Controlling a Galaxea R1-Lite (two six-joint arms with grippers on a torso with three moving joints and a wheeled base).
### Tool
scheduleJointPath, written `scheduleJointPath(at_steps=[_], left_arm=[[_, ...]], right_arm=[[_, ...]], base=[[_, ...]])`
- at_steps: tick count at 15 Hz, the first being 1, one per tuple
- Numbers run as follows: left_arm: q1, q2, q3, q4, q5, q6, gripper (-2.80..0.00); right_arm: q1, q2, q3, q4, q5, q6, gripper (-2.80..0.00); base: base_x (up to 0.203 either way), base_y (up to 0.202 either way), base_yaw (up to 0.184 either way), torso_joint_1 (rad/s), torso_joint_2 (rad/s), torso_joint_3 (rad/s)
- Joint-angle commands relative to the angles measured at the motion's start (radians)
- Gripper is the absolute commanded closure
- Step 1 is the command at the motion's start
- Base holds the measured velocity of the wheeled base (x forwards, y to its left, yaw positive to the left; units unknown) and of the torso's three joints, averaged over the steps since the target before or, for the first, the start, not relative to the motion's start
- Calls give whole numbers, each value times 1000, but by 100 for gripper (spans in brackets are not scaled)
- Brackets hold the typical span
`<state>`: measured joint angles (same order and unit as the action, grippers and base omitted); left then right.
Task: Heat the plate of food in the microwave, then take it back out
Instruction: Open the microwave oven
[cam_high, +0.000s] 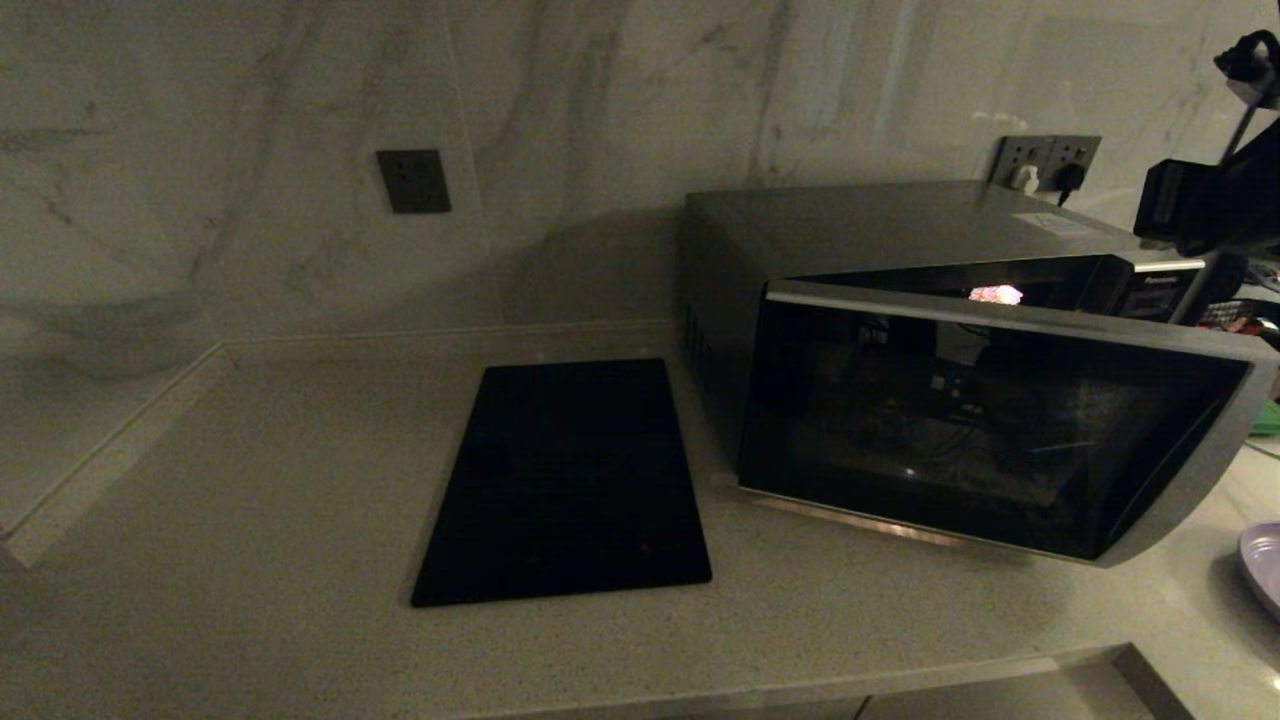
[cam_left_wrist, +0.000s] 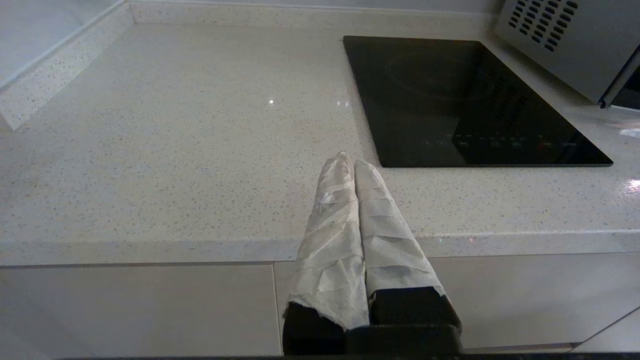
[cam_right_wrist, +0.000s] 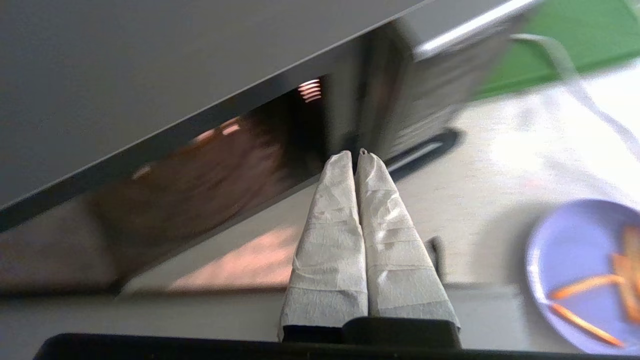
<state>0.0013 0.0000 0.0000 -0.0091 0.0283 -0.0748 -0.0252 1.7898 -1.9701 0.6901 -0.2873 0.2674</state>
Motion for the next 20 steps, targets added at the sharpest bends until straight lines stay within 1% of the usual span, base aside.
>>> scheduleJointPath(at_steps=[1, 7, 14, 20], left_arm=[[0, 2, 0, 0, 1, 0, 0], [0, 2, 0, 0, 1, 0, 0], [0, 2, 0, 0, 1, 0, 0], [0, 2, 0, 0, 1, 0, 0]], right_arm=[[-1, 29, 21, -19, -83, 3, 0], [0, -15, 137, -23, -95, -1, 0], [5, -163, 307, -20, -71, -34, 0], [13, -268, 436, -9, 33, -36, 0]], base=[[0, 0, 0, 0, 0, 0], [0, 0, 0, 0, 0, 0], [0, 0, 0, 0, 0, 0], [0, 0, 0, 0, 0, 0]])
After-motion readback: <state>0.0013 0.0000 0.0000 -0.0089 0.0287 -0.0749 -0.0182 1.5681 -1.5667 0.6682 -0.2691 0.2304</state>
